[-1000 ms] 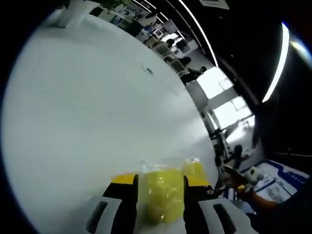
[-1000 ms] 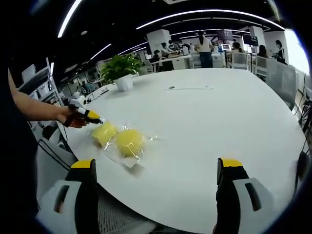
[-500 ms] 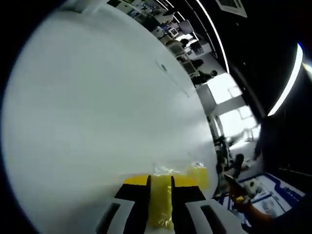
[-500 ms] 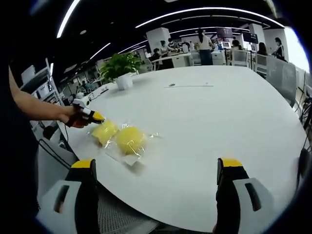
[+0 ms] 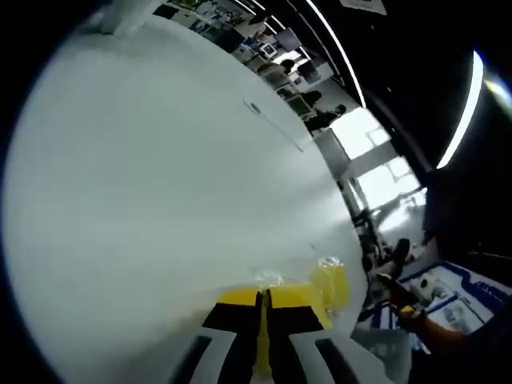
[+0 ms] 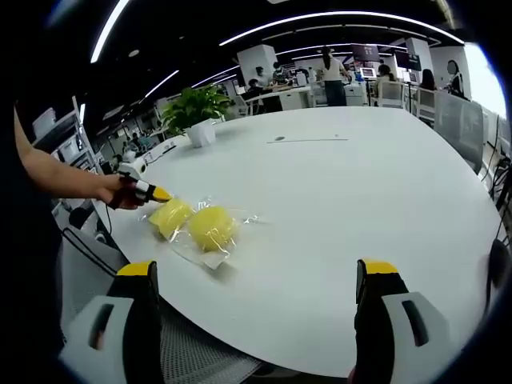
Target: Compare the silicone blocks by pressing each to a similar depth, holding the contact briefly, and releasing to observe deformation and rebound differences across the visible hardness samples.
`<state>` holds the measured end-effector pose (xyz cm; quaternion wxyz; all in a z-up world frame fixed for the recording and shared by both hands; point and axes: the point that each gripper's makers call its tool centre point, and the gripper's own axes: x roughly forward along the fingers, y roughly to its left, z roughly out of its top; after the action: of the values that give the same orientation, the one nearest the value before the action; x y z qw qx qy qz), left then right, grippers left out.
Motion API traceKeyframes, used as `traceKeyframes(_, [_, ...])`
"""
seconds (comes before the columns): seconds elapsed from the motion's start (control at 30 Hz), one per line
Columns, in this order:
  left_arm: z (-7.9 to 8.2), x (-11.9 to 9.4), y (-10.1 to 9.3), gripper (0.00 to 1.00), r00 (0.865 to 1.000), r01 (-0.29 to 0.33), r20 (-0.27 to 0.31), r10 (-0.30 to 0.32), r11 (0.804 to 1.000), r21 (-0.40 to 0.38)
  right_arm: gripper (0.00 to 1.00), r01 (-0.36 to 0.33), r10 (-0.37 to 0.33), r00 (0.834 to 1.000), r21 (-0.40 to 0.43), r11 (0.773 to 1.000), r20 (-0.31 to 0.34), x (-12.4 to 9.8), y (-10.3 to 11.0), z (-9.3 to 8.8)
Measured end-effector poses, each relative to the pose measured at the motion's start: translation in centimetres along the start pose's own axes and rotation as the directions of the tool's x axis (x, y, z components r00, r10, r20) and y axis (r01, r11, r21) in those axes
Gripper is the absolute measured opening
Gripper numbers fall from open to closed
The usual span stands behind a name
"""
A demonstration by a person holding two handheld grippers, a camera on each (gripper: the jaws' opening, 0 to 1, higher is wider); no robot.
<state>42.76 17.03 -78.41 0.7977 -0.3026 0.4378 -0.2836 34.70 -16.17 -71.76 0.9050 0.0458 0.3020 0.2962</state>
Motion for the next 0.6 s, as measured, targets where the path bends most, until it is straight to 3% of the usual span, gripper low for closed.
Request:
traceKeyframes(0.23, [0.2, 0.3, 0.7, 0.00, 0.999, -0.046, -0.019, 0.045, 0.998, -0.036, 0.96, 0.001, -0.001, 1.000, 0.001, 1.000, 0.010, -0.1, 0.1, 0.2])
traceKeyframes(0.33, [0.3, 0.3, 0.6, 0.00, 0.998, -0.055, 0.001, 0.055, 0.994, 0.092, 0.96, 0.003, -0.003, 1.000, -0.001, 1.000, 0.011, -0.1, 0.0, 0.4])
traceKeyframes(0.43, [0.3, 0.3, 0.5, 0.00, 0.999, -0.044, -0.004, 0.044, 0.999, 0.019, 0.96, 0.004, -0.004, 1.000, 0.001, 1.000, 0.013, -0.1, 0.0, 0.4])
traceKeyframes(0.5, [0.3, 0.3, 0.1, 0.00, 0.999, -0.037, -0.001, 0.037, 0.997, 0.063, 0.96, 0.003, -0.003, 1.000, 0.001, 1.000, 0.009, 0.0, -0.1, 0.2])
traceKeyframes(0.53, [0.3, 0.3, 0.3, 0.00, 0.999, -0.046, -0.001, 0.046, 0.998, 0.045, 0.96, 0.001, -0.001, 1.000, -0.001, 1.000, 0.008, 0.0, 0.0, 0.2])
traceKeyframes(0.57, [0.3, 0.3, 0.4, 0.00, 0.998, -0.058, -0.007, 0.058, 0.998, -0.031, 0.96, 0.000, 0.000, 1.000, -0.002, 1.000, 0.008, 0.0, 0.1, 0.2])
traceKeyframes(0.6, [0.3, 0.2, 0.5, 0.00, 0.998, -0.059, -0.005, 0.059, 0.998, -0.030, 0.96, -0.001, 0.001, 1.000, -0.002, 1.000, 0.008, 0.1, 0.1, 0.2])
